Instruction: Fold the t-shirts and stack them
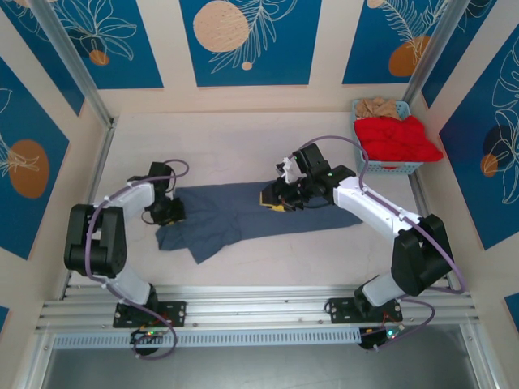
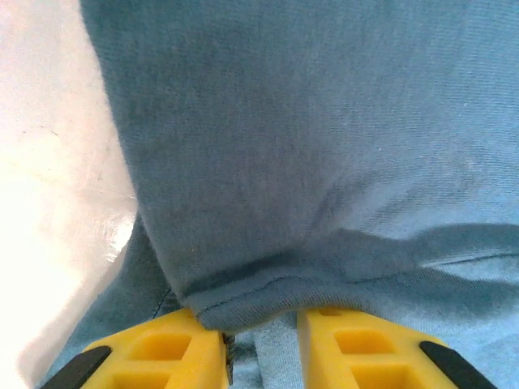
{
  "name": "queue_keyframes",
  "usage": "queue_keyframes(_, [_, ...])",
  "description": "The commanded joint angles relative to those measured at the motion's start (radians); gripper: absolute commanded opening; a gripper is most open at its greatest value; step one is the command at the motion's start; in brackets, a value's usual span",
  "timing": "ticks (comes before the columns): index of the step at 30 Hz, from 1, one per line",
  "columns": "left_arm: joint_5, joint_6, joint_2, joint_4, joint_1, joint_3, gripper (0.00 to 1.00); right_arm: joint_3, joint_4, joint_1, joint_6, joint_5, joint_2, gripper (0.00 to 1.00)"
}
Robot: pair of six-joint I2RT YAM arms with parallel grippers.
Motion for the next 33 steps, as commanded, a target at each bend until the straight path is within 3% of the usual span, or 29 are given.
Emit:
queue_keyframes(1, [-0.008, 0.017, 0.018, -0.006, 0.0, 0.026, 0.27, 0.031, -0.037, 0.0, -0.002, -0.015, 0.007, 0.36])
queue_keyframes(6, [-0.011, -0.002, 0.017, 0.008, -0.004, 0.023, 0.22, 0.033, -0.043, 0.0, -0.001, -0.012, 0.007, 0.36])
queue_keyframes(16, [-0.039, -0.057, -0.069, -0.062, -0.007, 0.041, 0.0, 0.028, -0.045, 0.0, 0.003, 0.001, 0.006, 0.35])
queue_keyframes(23, [-0.015, -0.116, -0.127, -0.109, -0.007, 0.052, 0.0, 0.025, -0.038, 0.0, 0.004, -0.002, 0.01, 0.35])
queue_keyframes(33, [0.039, -0.203, -0.054, -0.241, -0.006, 0.173, 0.0, 0.023, -0.052, -0.004, -0.004, 0.001, 0.004, 0.35])
